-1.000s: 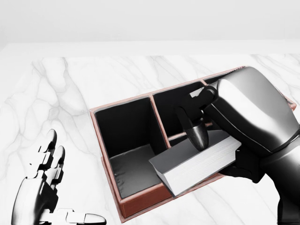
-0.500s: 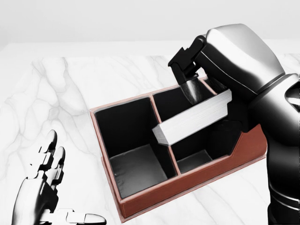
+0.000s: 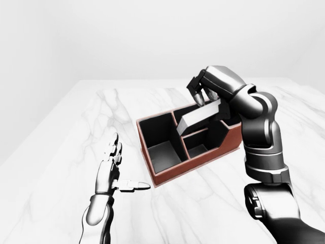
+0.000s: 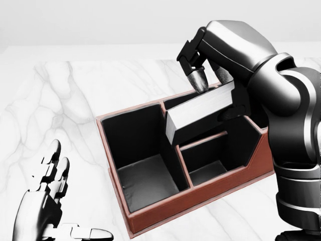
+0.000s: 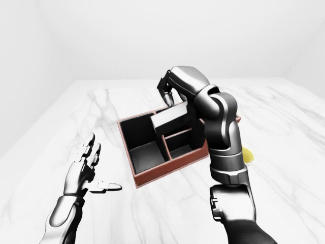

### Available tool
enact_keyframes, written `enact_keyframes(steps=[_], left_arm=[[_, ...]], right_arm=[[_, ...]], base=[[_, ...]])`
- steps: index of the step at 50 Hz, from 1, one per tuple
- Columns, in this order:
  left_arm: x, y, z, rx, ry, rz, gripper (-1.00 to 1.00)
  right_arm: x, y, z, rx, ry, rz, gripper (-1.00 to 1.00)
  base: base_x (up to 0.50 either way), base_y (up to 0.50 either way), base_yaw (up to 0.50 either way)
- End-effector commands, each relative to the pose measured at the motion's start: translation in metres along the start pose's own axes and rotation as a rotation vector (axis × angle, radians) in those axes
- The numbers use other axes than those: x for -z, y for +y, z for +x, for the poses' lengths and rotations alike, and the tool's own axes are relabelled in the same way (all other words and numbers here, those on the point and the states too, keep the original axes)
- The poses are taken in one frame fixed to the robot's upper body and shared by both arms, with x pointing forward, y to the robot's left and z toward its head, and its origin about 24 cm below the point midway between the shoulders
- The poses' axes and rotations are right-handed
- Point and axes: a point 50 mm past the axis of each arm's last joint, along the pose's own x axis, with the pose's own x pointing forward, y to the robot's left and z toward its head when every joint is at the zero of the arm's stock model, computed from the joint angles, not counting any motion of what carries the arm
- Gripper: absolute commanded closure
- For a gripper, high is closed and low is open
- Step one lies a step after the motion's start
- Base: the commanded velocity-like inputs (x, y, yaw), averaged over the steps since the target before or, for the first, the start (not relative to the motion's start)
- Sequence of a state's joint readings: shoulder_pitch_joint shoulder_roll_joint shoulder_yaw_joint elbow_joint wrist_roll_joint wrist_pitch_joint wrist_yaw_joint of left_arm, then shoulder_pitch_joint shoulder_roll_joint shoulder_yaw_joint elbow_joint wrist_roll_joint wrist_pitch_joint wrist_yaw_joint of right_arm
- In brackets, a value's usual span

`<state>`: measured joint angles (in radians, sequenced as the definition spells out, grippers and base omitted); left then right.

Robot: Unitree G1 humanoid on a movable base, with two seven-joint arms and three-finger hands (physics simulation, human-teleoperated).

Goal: Pick up the book and place it in the front compartment of the caddy.

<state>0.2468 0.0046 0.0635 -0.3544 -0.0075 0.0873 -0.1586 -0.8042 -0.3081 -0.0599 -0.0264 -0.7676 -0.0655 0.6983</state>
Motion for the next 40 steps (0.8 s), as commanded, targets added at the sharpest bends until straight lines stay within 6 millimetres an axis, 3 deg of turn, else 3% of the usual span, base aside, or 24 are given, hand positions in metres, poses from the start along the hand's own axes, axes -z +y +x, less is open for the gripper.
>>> enact_keyframes(steps=[1, 21, 40], left_arm=[[0.001, 0.0, 0.0, -0.001, 0.004, 0.0, -1.0], [0.002, -0.001, 0.0, 0.001, 0.009, 0.0, -1.0], [0.003, 0.0, 0.0, 0.001, 0.012, -0.002, -1.0]], right_arm=[[0.012, -0.002, 0.013, -0.04, 0.04, 0.016, 1.0], [0.021, -0.009, 0.022, -0.064, 0.077, 0.006, 1.0], [0.038, -0.002, 0.038, -0.079, 0.153, 0.044, 1.0]], base=[[0.0, 0.0, 0.0], [0.0, 0.0, 0.0], [0.0, 0.0, 0.0]])
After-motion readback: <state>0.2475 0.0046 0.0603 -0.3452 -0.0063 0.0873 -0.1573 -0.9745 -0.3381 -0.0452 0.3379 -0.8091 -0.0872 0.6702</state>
